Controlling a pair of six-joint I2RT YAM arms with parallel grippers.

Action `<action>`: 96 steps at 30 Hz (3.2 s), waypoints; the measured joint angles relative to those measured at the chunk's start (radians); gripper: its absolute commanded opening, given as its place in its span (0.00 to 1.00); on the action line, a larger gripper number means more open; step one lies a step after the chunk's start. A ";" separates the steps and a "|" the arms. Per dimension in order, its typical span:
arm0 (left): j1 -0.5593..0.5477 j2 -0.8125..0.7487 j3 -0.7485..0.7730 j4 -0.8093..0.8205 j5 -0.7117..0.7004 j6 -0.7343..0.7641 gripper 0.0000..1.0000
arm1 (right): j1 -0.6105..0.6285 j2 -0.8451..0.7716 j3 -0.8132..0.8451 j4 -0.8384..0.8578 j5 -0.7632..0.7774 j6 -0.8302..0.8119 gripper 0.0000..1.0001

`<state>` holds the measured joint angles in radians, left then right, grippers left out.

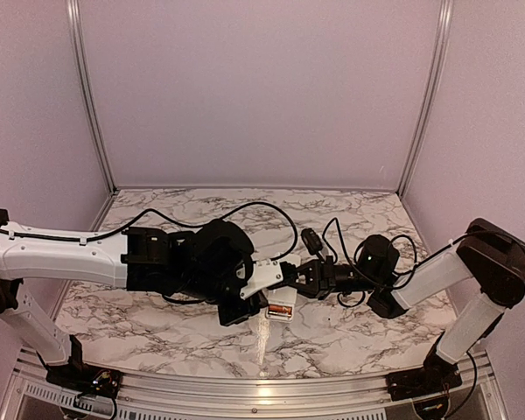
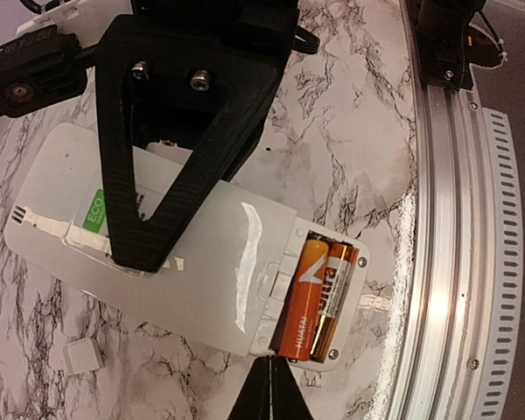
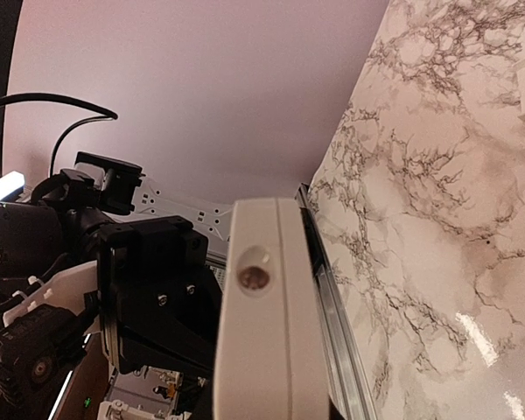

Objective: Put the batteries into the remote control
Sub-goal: Adjust the battery in the battery compartment, then load the battery into the battery compartment.

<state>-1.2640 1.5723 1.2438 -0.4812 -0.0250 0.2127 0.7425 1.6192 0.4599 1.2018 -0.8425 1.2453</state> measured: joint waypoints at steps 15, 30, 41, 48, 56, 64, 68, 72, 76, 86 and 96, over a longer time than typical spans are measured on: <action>0.079 -0.164 -0.141 0.130 -0.013 -0.145 0.38 | -0.031 -0.120 0.002 -0.115 0.051 -0.063 0.00; 0.080 -0.056 -0.081 0.258 0.027 -0.470 0.29 | -0.031 -0.157 0.002 -0.217 0.198 -0.079 0.00; 0.084 -0.014 -0.012 0.179 0.022 -0.580 0.24 | -0.031 -0.157 0.002 -0.240 0.218 -0.068 0.00; 0.086 -0.013 0.006 0.129 0.017 -0.619 0.24 | -0.031 -0.157 0.002 -0.270 0.226 -0.068 0.00; 0.092 0.024 0.065 0.080 0.027 -0.661 0.12 | -0.031 -0.158 0.002 -0.284 0.226 -0.068 0.00; 0.093 0.061 0.083 0.039 0.040 -0.663 0.12 | -0.031 -0.167 0.002 -0.291 0.225 -0.068 0.00; 0.093 0.068 0.083 0.020 0.040 -0.666 0.13 | -0.031 -0.167 0.002 -0.293 0.225 -0.068 0.00; 0.093 0.069 0.083 0.010 0.040 -0.669 0.12 | -0.031 -0.167 0.002 -0.299 0.225 -0.069 0.00; 0.093 0.069 0.083 0.009 0.040 -0.669 0.13 | -0.031 -0.167 0.002 -0.299 0.225 -0.069 0.00; 0.093 0.072 0.093 0.006 0.041 -0.662 0.18 | -0.031 -0.167 0.002 -0.299 0.225 -0.069 0.00; 0.093 0.072 0.101 0.005 0.041 -0.654 0.17 | -0.031 -0.167 0.002 -0.299 0.224 -0.069 0.00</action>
<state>-1.1706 1.6444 1.3453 -0.4767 0.0158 -0.4416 0.7113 1.4525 0.4614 0.9028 -0.6182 1.1759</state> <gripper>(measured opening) 0.181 0.139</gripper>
